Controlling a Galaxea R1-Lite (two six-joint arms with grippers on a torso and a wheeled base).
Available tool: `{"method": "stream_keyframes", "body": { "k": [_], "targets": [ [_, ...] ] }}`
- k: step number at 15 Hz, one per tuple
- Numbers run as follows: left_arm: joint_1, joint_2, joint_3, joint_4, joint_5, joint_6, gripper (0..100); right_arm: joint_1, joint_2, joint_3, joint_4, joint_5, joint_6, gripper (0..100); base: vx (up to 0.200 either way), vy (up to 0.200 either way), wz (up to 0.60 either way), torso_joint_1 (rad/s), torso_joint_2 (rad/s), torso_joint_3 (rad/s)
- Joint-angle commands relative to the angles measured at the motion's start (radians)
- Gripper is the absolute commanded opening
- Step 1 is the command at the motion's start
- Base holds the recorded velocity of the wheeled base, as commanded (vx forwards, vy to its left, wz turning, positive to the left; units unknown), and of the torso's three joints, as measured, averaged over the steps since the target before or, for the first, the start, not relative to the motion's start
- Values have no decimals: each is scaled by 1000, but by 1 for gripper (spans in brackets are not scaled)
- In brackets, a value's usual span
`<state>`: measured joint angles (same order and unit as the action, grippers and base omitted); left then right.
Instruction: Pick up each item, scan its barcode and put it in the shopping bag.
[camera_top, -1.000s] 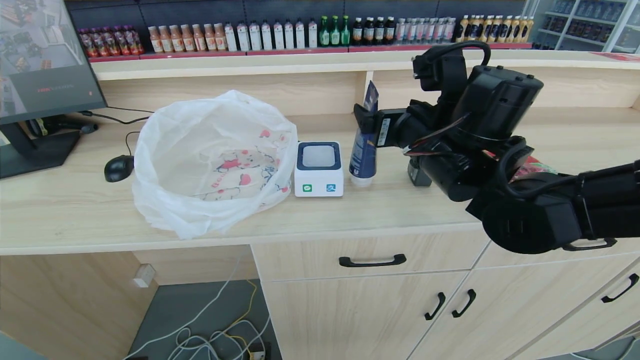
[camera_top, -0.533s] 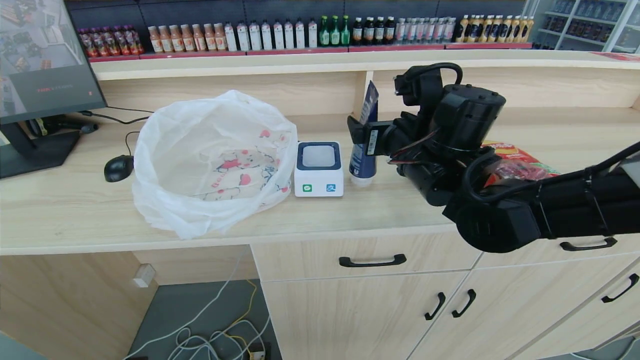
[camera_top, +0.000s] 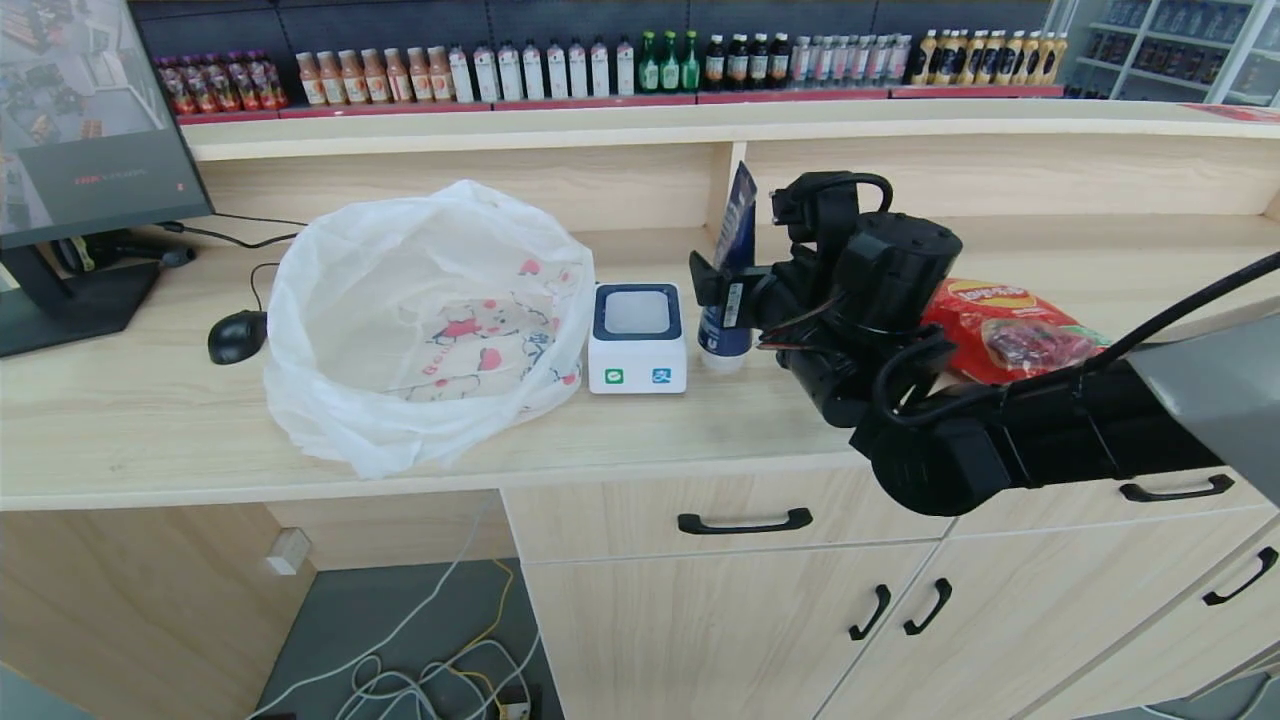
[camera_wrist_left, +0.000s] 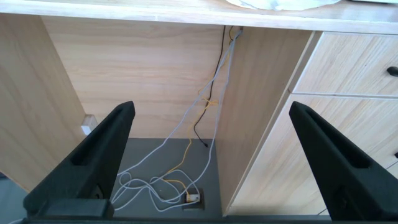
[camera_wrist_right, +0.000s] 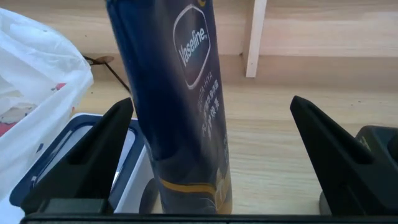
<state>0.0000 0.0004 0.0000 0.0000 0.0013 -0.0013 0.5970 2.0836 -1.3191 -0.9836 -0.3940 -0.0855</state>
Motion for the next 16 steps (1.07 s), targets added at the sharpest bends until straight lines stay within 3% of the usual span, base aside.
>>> {"method": "stream_keyframes", "body": {
  "k": [1,13,14,16],
  "targets": [
    [0,0,0,0,0,0,100,-8,46,1,-36,-2,0,100,0,0,0,0,0,0],
    [-2,0,0,0,0,0,100,-16,110,-9,-127,-19,0,100,0,0,0,0,0,0],
    [-2,0,0,2,0,0,100,-16,108,-11,-129,-22,1,0,0,0,0,0,0,0],
    [-2,0,0,0,0,0,100,-13,105,-3,-136,-40,3,0,0,0,0,0,0,0]
  ]
}}
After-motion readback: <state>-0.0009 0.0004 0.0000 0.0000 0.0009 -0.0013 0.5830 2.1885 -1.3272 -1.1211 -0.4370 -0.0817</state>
